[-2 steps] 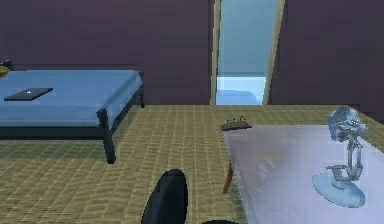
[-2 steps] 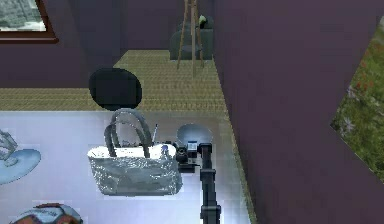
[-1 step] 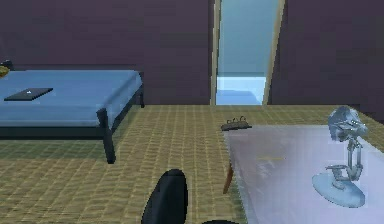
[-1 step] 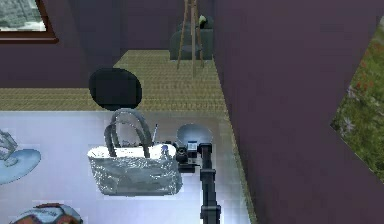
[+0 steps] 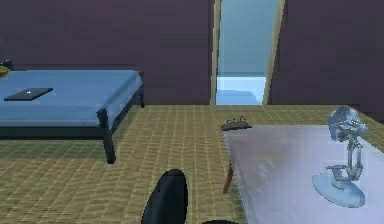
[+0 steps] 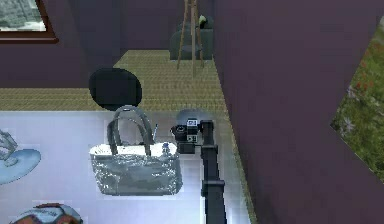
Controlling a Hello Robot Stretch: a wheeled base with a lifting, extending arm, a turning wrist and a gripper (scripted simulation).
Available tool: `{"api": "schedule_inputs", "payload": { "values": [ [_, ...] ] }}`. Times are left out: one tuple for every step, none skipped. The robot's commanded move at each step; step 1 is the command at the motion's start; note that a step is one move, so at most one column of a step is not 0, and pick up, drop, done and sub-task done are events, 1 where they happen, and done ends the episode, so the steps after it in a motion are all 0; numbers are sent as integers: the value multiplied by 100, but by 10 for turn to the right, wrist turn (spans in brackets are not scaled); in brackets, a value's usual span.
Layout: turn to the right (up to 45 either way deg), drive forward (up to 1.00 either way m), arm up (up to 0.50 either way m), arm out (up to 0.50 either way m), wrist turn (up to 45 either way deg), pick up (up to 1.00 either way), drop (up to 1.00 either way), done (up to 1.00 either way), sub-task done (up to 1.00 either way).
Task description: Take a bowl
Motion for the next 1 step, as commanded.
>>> {"api": "schedule_inputs", "payload": {
  "values": [
    [0,0,0,0,0,0,0,100,0]
  ]
}}
